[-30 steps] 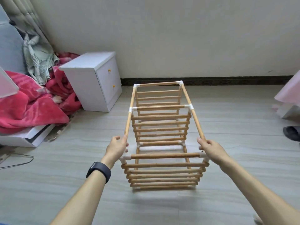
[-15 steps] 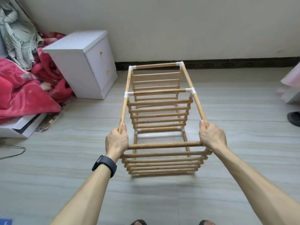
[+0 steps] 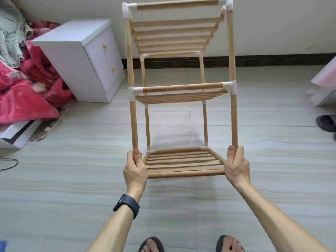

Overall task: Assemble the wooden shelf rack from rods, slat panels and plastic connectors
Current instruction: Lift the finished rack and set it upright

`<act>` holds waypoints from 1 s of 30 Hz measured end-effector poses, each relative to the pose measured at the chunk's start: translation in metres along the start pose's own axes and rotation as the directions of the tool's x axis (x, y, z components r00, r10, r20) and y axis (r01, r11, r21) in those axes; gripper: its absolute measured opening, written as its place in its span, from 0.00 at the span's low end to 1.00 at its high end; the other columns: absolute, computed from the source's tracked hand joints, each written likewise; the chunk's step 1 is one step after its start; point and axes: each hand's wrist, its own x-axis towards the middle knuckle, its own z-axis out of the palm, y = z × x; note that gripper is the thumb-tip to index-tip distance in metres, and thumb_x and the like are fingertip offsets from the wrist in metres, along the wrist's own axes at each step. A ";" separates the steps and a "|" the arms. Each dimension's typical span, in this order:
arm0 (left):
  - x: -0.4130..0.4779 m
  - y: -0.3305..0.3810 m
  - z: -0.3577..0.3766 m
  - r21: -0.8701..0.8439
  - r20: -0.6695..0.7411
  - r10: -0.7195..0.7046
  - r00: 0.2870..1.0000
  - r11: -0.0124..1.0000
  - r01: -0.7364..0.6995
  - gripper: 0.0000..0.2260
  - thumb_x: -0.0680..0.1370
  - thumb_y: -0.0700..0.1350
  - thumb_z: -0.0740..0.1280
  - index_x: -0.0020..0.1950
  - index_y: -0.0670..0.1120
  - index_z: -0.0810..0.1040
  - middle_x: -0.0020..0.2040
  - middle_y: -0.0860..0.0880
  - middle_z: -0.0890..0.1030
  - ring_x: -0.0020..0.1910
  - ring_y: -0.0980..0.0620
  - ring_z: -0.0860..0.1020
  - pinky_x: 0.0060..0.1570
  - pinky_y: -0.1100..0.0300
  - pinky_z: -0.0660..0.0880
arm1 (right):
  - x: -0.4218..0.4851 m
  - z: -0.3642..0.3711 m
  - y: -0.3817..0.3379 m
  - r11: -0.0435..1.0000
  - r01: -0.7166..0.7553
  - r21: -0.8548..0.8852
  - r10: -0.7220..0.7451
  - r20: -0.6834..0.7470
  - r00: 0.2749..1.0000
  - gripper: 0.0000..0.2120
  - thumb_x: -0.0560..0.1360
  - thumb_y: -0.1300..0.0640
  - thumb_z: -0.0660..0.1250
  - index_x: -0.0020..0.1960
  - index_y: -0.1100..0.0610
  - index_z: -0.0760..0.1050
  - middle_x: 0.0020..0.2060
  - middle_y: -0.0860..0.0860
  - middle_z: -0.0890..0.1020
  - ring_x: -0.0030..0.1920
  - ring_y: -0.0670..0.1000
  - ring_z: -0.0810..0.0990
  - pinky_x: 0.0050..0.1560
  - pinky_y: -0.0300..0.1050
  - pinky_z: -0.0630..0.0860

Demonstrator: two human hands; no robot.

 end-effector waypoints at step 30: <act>0.014 -0.136 0.053 0.265 0.292 -0.309 0.905 0.935 0.234 0.11 0.83 0.62 0.47 0.55 0.67 0.68 0.42 0.54 0.78 0.38 0.53 0.76 0.31 0.61 0.69 | 0.015 0.102 0.111 0.924 -0.336 -0.183 0.382 0.504 0.775 0.16 0.86 0.53 0.51 0.65 0.64 0.65 0.54 0.48 0.67 0.54 0.54 0.71 0.55 0.44 0.64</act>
